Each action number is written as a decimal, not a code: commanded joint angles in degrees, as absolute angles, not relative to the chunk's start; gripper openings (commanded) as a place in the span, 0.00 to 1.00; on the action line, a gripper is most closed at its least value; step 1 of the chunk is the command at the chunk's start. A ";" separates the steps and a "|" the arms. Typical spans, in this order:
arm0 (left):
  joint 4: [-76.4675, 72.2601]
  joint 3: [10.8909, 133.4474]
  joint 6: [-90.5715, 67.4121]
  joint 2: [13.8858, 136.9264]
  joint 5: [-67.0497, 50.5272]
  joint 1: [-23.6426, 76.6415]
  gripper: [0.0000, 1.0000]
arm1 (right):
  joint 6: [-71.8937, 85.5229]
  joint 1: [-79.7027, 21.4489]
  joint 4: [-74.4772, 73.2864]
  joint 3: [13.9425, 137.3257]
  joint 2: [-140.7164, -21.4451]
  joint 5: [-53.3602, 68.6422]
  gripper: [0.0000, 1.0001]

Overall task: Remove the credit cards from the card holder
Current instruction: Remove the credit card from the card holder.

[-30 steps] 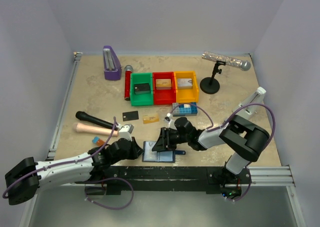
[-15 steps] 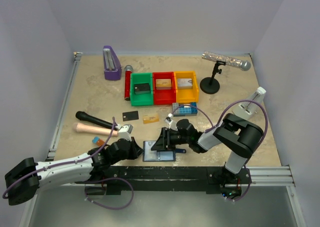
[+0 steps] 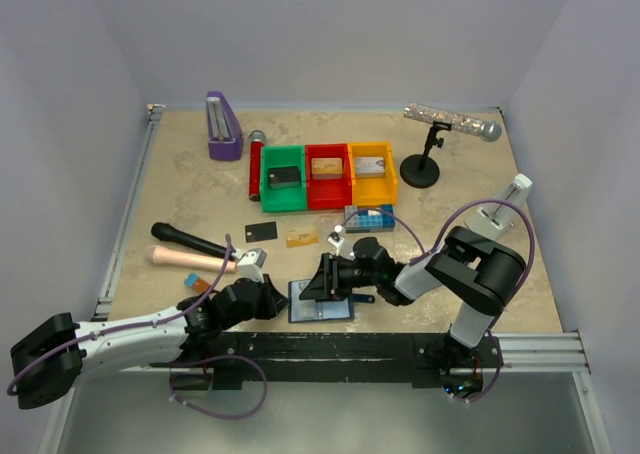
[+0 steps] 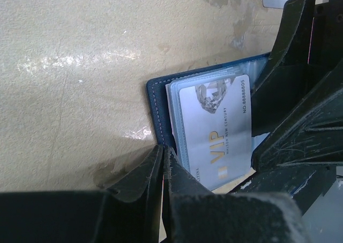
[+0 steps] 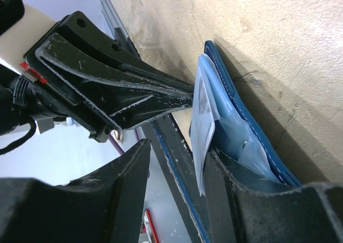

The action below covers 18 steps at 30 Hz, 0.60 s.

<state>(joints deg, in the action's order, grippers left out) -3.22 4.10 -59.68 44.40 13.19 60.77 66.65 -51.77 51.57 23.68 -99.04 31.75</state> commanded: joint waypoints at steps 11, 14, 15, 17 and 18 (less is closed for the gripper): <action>-5.80 3.34 -60.56 45.70 10.81 61.00 0.09 | 63.37 -53.17 42.99 29.79 -97.74 34.54 0.47; -5.89 3.34 -60.47 45.88 10.90 60.91 0.09 | 62.67 -53.26 40.87 30.06 -97.12 34.28 0.46; -5.80 3.43 -60.47 45.88 10.99 60.91 0.09 | 62.49 -53.26 40.35 30.06 -96.77 34.10 0.46; -5.28 3.60 -60.56 45.97 11.25 60.91 0.07 | 61.79 -53.26 38.50 29.97 -95.20 33.58 0.45; -5.10 3.69 -60.56 46.05 11.34 61.00 0.07 | 61.18 -53.26 36.93 29.97 -94.32 33.40 0.45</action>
